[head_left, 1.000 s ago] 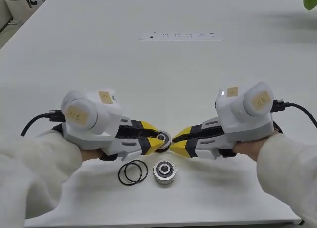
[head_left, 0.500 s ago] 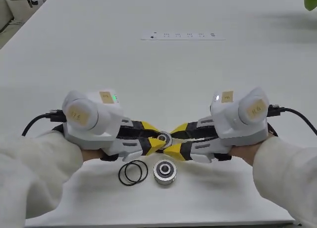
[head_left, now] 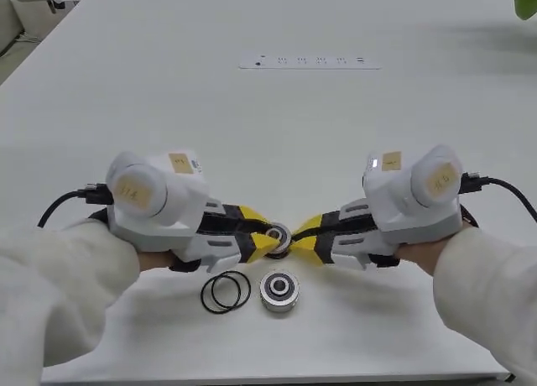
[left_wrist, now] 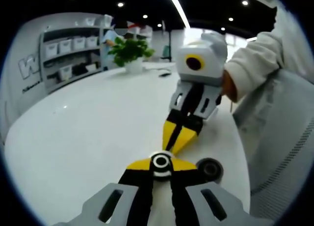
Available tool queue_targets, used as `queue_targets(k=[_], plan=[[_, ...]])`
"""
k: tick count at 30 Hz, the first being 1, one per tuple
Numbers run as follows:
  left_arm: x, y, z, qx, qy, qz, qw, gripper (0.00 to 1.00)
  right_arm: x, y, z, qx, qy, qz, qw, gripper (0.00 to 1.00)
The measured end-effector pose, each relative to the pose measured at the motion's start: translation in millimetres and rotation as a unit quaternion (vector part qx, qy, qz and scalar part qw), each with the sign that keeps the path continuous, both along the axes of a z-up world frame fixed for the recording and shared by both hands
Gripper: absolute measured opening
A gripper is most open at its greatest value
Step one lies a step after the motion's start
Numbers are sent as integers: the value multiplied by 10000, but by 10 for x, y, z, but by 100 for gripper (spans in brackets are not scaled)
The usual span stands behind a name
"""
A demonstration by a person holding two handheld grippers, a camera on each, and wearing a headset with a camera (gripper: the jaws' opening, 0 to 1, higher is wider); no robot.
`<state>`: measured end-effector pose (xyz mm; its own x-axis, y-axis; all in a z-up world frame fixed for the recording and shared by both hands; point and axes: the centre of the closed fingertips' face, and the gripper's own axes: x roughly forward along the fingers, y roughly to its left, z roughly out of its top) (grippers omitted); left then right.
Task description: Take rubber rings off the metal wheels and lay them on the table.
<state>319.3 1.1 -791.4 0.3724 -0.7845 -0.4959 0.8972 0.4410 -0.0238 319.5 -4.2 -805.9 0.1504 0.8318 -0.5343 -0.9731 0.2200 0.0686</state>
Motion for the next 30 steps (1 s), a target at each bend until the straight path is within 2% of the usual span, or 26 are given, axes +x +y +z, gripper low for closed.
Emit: queue_targets(k=[3,8,9,12,14,20,27,30], plan=[[-1,3,1,14,-23,-9,10000,13,-26,0,-4,-69,-70,36,9999,1],[-5,3,3,39,-75,-38,10000,13,26,-28,11,-15,70,-180,9998,0],[-7,2,3,40,-87,-48,9999,13,32,-38,9,-10,195,-251,9995,0],[-10,-2,5,44,-118,-69,9999,13,31,-42,11,3,254,-302,9992,0],[-11,-3,6,41,-124,-74,9999,13,38,-51,15,29,422,-414,9982,0],[-13,-7,7,39,-133,-86,9999,13,27,-60,35,128,666,-584,9960,0],[-16,-16,4,22,-135,-95,9999,13,9,-83,50,212,941,-752,9925,0],[-18,-21,3,14,-133,-104,9999,13,27,-95,57,287,1145,-883,9891,0]])
